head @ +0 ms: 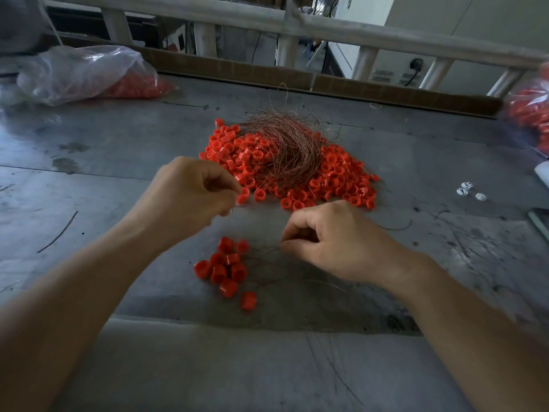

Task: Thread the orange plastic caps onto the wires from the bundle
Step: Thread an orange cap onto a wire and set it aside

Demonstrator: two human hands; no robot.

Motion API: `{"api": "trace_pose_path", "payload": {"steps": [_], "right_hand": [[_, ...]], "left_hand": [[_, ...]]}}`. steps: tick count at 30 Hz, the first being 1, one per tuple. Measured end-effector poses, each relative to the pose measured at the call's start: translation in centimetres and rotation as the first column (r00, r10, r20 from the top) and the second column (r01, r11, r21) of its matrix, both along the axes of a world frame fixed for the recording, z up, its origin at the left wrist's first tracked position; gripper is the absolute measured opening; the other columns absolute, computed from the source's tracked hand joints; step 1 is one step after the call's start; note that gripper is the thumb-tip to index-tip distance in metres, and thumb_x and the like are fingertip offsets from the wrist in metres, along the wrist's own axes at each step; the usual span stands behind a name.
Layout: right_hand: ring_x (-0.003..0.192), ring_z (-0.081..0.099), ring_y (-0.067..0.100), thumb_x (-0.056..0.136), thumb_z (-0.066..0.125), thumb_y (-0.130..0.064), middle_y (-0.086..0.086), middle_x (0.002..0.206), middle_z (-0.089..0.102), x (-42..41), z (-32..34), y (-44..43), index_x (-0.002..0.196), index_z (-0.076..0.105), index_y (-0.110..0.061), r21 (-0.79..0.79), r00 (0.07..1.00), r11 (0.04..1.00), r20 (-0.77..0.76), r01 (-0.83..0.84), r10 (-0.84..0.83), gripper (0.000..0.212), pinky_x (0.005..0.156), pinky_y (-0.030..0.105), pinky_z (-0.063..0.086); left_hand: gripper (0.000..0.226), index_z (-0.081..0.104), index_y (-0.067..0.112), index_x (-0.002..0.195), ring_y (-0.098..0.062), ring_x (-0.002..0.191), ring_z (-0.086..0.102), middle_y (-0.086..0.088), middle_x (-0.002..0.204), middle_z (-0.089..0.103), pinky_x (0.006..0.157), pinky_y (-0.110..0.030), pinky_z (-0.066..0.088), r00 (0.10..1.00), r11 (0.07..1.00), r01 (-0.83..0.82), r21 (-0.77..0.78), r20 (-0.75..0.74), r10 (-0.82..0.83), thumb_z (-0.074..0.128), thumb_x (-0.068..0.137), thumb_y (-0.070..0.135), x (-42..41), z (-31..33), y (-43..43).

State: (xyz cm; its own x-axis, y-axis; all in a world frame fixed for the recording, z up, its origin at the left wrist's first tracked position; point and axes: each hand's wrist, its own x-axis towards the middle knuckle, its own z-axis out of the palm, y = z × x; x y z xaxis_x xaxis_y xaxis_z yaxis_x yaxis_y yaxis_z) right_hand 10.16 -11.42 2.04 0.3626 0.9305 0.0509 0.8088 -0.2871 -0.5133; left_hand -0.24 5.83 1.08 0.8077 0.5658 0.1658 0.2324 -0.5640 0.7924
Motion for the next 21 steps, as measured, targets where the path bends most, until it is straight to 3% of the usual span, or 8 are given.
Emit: {"api": "trace_pose_path", "payload": {"steps": [3,6,9,13,19,21], "right_hand": [[0.060,0.054,-0.003,0.082,0.065,-0.032,-0.018,0.064,0.057,0.0,0.1,-0.1,0.081,0.069,-0.018,-0.013,1.000,1.000,-0.003,0.007,-0.007,0.014,0.061,0.008,0.042],[0.065,0.055,-0.005,0.082,0.063,-0.036,-0.014,0.063,0.059,0.2,0.1,-0.2,0.079,0.068,-0.018,0.025,0.999,0.999,-0.026,0.030,-0.029,0.019,0.060,0.009,0.043],[0.070,0.056,-0.002,0.082,0.062,-0.036,-0.013,0.065,0.061,0.3,0.1,-0.2,0.079,0.068,-0.019,0.066,0.997,0.995,-0.025,0.072,-0.070,0.018,0.064,0.012,0.046],[0.069,0.058,0.001,0.083,0.063,-0.032,-0.012,0.064,0.061,0.5,0.1,-0.2,0.078,0.068,-0.018,0.102,0.994,0.989,-0.033,0.103,-0.100,0.016,0.063,0.014,0.047],[0.064,0.058,0.002,0.083,0.063,-0.032,-0.012,0.066,0.062,0.5,-0.1,-0.2,0.079,0.068,-0.019,0.091,0.993,0.989,-0.015,0.114,-0.113,0.015,0.062,0.015,0.047],[0.063,0.058,0.002,0.083,0.063,-0.031,-0.011,0.065,0.062,0.6,-0.1,-0.2,0.079,0.068,-0.018,0.095,0.993,0.988,-0.018,0.121,-0.120,0.015,0.062,0.015,0.046]], "left_hand": [[0.025,0.064,0.031,0.065,-0.002,0.058,0.058,0.012,0.059,0.063,0.052,-0.015,0.043,0.994,0.989,-0.106,0.104,0.009,0.106,0.068,0.078,0.009,0.3,-0.3,0.7],[0.012,0.068,0.022,0.081,0.003,0.063,0.052,0.018,0.068,0.056,0.053,-0.011,0.036,0.990,0.975,-0.138,0.173,-0.010,0.142,0.071,0.076,0.012,0.7,-0.8,0.7],[0.020,0.069,0.018,0.093,-0.004,0.066,0.049,0.012,0.074,0.055,0.059,-0.019,0.034,0.991,0.965,-0.116,0.233,-0.031,0.127,0.075,0.074,0.016,1.3,-1.5,0.9],[0.028,0.067,0.022,0.099,0.001,0.071,0.048,0.009,0.088,0.053,0.061,-0.010,0.030,0.996,0.956,-0.052,0.289,-0.050,0.069,0.076,0.072,0.026,1.8,-2.0,1.1],[0.012,0.068,0.028,0.086,0.007,0.067,0.044,0.022,0.075,0.046,0.056,-0.006,0.027,0.997,0.949,-0.052,0.310,-0.043,0.068,0.073,0.075,0.025,2.1,-2.1,0.8],[0.016,0.063,0.032,0.078,0.008,0.066,0.047,0.023,0.072,0.050,0.056,-0.005,0.029,0.997,0.961,-0.063,0.269,-0.027,0.073,0.074,0.073,0.022,2.0,-1.9,0.8]]}}
